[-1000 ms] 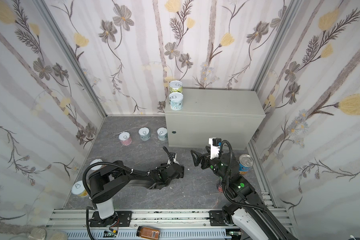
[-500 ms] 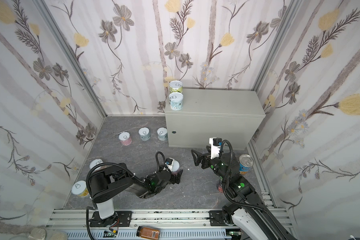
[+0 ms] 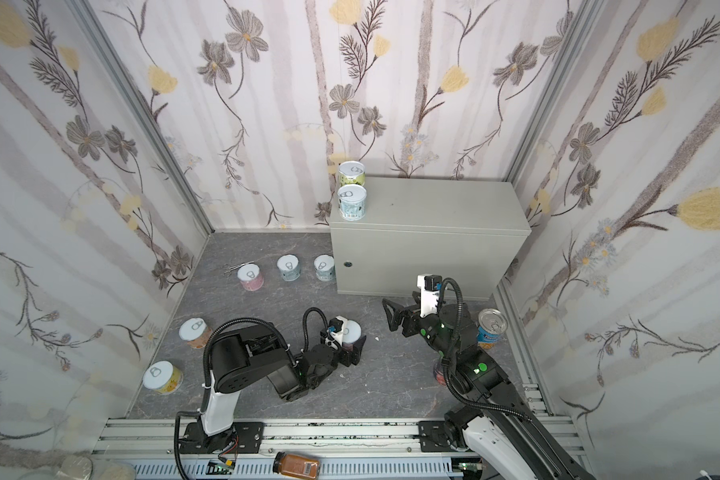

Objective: Place and organize the canned foods onto the counter
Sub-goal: 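Lift the pink can with the left gripper toward the cabinet front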

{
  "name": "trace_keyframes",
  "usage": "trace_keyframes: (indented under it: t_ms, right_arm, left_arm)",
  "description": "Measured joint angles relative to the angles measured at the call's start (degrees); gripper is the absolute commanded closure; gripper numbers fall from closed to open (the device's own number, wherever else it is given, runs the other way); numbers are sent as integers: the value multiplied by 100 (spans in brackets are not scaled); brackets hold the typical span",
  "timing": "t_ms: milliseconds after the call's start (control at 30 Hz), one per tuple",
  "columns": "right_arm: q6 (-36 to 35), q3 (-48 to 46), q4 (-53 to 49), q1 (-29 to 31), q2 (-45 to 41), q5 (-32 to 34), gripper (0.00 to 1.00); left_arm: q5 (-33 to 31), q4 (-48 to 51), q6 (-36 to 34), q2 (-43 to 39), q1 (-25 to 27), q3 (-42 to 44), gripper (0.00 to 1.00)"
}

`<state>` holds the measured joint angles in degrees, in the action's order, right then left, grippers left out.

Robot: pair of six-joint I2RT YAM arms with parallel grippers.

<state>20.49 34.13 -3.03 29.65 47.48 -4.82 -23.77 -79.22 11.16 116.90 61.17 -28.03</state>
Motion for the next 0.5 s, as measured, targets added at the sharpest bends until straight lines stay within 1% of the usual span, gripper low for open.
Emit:
trace_keyframes:
  t_ms: [67, 200, 367, 500]
  right_arm:
    - [0, 2, 0, -4, 22, -11, 0]
    - [0, 7, 0, -4, 42, -46, 0]
    - [0, 17, -28, -7, 9, -81, 0]
    - [-2, 28, -166, -9, -74, -81, 0]
  left_arm:
    - [17, -103, -103, 50, 0, -31, 22]
    - [24, -201, -243, 72, 2, -48, 28]
    - [79, -151, -372, -39, 20, -48, 29]
    - [59, 142, -501, -428, 98, -129, 29]
